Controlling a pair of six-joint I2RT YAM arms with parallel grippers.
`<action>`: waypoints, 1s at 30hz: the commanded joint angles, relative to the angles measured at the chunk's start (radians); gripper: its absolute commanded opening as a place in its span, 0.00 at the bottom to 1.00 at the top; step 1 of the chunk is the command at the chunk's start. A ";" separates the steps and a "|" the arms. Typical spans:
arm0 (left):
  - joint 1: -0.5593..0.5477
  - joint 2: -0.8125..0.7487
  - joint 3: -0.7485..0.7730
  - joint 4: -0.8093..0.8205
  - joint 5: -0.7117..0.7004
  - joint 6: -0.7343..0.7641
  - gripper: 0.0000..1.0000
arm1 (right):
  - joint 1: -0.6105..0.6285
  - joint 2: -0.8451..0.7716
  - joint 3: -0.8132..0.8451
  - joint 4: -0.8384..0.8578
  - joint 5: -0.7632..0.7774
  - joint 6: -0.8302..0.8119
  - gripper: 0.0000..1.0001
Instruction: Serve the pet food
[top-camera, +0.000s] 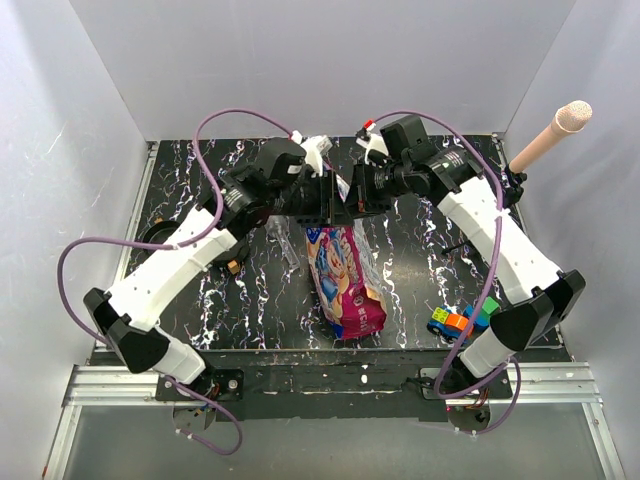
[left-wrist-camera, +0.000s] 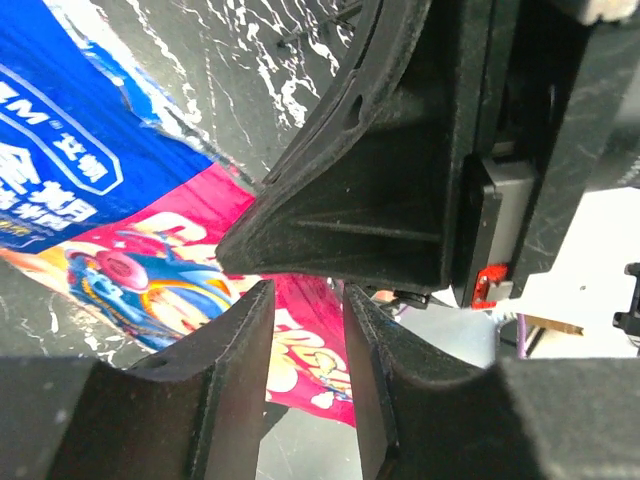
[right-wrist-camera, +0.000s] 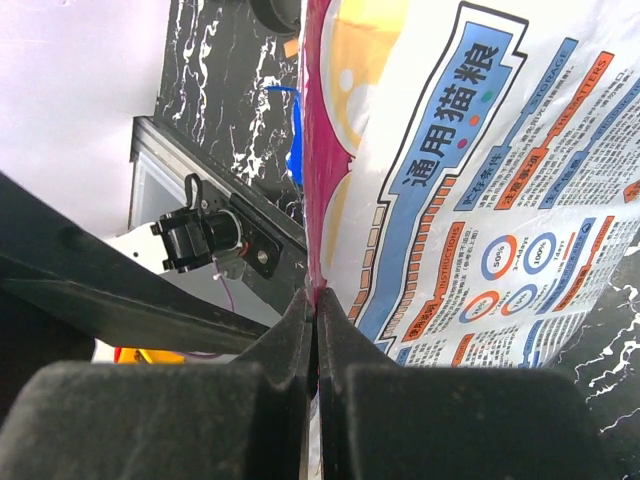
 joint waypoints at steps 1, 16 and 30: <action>0.006 -0.128 0.008 -0.026 -0.139 0.034 0.35 | 0.006 -0.097 -0.006 0.128 -0.070 0.035 0.01; 0.233 0.033 0.105 0.004 0.034 -0.461 0.57 | 0.006 -0.186 -0.114 0.100 -0.121 -0.115 0.01; 0.187 0.148 0.041 0.104 0.049 -0.533 0.49 | 0.056 -0.129 0.017 -0.061 -0.002 -0.140 0.21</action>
